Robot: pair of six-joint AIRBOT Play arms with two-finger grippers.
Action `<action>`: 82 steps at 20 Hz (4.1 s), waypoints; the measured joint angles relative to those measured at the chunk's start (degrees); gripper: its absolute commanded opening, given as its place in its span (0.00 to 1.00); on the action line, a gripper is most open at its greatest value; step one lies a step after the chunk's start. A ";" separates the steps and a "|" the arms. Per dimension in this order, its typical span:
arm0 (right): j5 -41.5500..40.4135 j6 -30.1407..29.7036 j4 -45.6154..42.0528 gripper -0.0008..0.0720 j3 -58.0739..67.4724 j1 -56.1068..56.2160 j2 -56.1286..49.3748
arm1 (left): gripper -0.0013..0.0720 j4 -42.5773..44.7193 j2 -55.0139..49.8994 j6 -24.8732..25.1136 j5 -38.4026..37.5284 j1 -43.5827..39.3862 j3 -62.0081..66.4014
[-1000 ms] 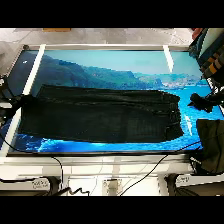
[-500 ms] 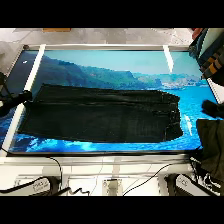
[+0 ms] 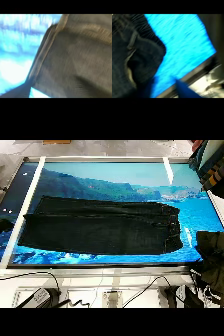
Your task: Fold the clothes and pants, and hang the long-sleeved shirts on hangers.
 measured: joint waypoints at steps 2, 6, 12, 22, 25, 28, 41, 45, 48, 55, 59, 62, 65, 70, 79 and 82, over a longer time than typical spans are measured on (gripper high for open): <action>-0.44 1.62 1.77 0.60 -2.58 -0.42 0.33 | 0.94 0.48 0.26 -1.90 -2.14 2.40 -1.70; -1.95 3.61 3.93 0.59 -5.51 -0.72 -3.78 | 0.94 1.64 -0.37 -4.31 -3.78 5.49 -3.82; -9.38 1.81 12.37 0.58 -6.54 -0.79 -13.49 | 0.94 7.17 -1.73 -5.14 -2.49 7.89 -4.52; -8.83 -6.34 17.75 0.59 -7.19 -0.79 -28.92 | 0.94 9.62 -4.68 -6.34 -10.45 13.09 -4.81; -10.21 -9.97 21.33 0.52 -8.94 -0.79 -30.05 | 0.94 8.33 -4.96 -6.88 -11.39 13.94 -5.55; -12.50 -16.52 26.29 0.44 -10.91 -0.79 -30.56 | 0.94 4.74 -5.07 -7.23 -11.10 14.27 -8.11; -14.62 -28.83 40.02 0.06 -11.96 -0.79 -30.58 | 0.91 -6.32 -5.09 -7.23 -2.86 14.36 -16.50; -14.03 -29.97 40.39 0.06 -11.96 -0.79 -30.32 | 0.68 -12.20 -5.14 -5.22 3.85 11.96 -20.09; -13.18 -30.32 40.39 0.06 -11.96 -0.79 -28.06 | 0.41 -15.54 -5.14 -3.76 10.23 8.07 -21.11; -13.05 -28.22 36.50 0.05 -11.98 -0.79 -16.92 | 0.04 -17.77 -5.14 -2.89 21.92 0.52 -21.64; -13.27 -24.65 30.60 0.06 -11.98 -0.79 -12.79 | 0.06 -17.16 -4.48 -2.73 20.31 0.96 -21.64; -13.33 -23.41 28.41 0.06 -11.98 -0.79 -11.76 | 0.04 -13.64 -2.64 -3.41 15.30 3.17 -21.64; -13.51 -22.82 27.47 0.06 -11.98 -0.79 -11.39 | 0.18 -3.65 -0.13 -11.13 11.06 5.90 -21.64; -14.21 -22.56 26.91 0.06 -11.98 -0.79 -11.23 | 0.96 5.07 0.63 -18.62 7.06 8.50 -21.62; -14.36 -22.45 26.80 0.06 -11.98 -0.79 -11.21 | 0.38 -16.57 -9.86 -7.80 8.87 9.07 -21.53; -13.46 -22.43 26.64 0.05 -11.89 -0.79 -11.06 | 0.04 -21.59 -11.52 -1.70 10.01 8.76 -21.46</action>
